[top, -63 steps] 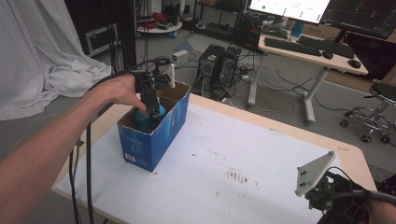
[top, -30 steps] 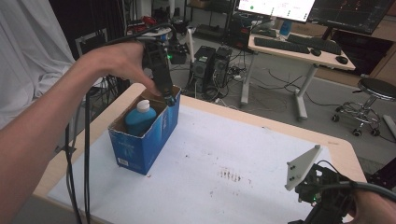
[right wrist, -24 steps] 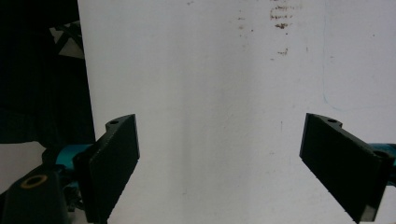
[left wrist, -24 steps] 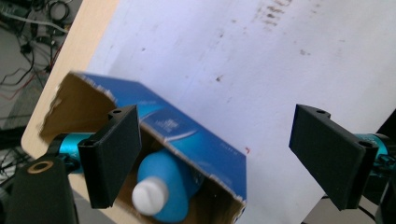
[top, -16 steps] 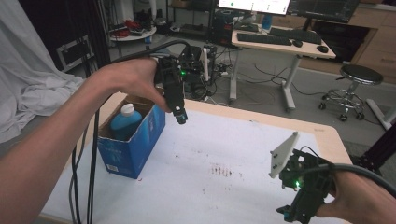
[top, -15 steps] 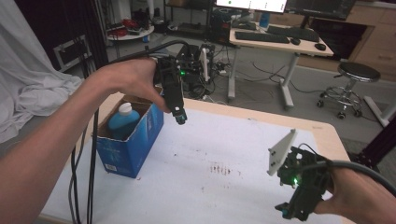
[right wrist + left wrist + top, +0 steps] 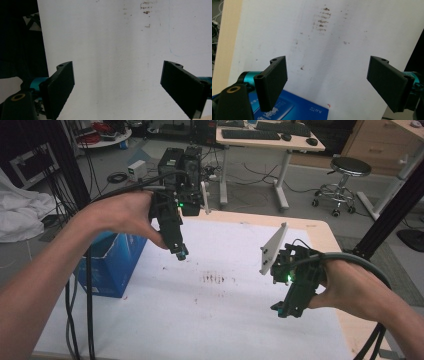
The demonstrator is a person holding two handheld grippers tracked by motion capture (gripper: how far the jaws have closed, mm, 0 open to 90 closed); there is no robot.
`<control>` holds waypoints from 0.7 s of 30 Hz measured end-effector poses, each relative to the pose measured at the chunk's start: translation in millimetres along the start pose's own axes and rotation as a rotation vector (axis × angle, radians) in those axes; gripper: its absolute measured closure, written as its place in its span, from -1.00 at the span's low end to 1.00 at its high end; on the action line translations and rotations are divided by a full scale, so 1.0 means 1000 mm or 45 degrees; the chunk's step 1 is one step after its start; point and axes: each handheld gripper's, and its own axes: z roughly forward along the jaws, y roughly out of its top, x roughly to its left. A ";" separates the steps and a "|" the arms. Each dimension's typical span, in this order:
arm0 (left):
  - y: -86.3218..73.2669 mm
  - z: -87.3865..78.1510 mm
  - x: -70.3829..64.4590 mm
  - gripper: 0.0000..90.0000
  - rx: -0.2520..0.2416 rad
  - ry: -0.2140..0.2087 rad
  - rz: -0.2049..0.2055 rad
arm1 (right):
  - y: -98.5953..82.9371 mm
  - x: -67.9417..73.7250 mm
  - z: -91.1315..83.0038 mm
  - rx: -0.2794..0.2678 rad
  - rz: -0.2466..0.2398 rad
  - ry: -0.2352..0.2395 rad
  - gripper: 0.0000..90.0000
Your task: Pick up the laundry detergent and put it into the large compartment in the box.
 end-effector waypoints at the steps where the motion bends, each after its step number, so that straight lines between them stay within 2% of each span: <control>1: 0.001 0.004 -0.003 -0.63 0.003 -0.005 0.006 | 0.000 0.000 0.000 0.001 0.003 -0.001 -0.75; 4: 0.003 0.018 -0.011 -0.63 0.023 -0.009 0.038 | 0.000 0.000 -0.001 -0.003 0.008 -0.011 -0.75; 6: 0.003 0.018 -0.011 -0.63 0.023 -0.009 0.038 | -0.001 0.000 -0.001 -0.008 0.005 -0.015 -0.75; 7: 0.003 0.034 -0.017 -0.63 0.030 -0.019 0.048 | -0.001 0.001 -0.002 -0.012 0.004 -0.015 -0.75; 12: -0.001 0.062 -0.027 -0.63 0.049 -0.083 0.073 | -0.003 0.000 -0.002 -0.019 0.013 -0.018 -0.75; 15: -0.002 0.071 -0.030 -0.63 0.061 -0.103 0.085 | -0.004 -0.001 -0.002 -0.021 0.019 -0.017 -0.75; 16: -0.003 0.081 -0.033 -0.63 0.073 -0.119 0.104 | -0.005 -0.002 -0.002 -0.022 0.018 -0.019 -0.75; 21: -0.002 0.092 -0.036 -0.63 0.082 -0.137 0.109 | -0.005 -0.002 -0.002 -0.027 0.021 -0.018 -0.75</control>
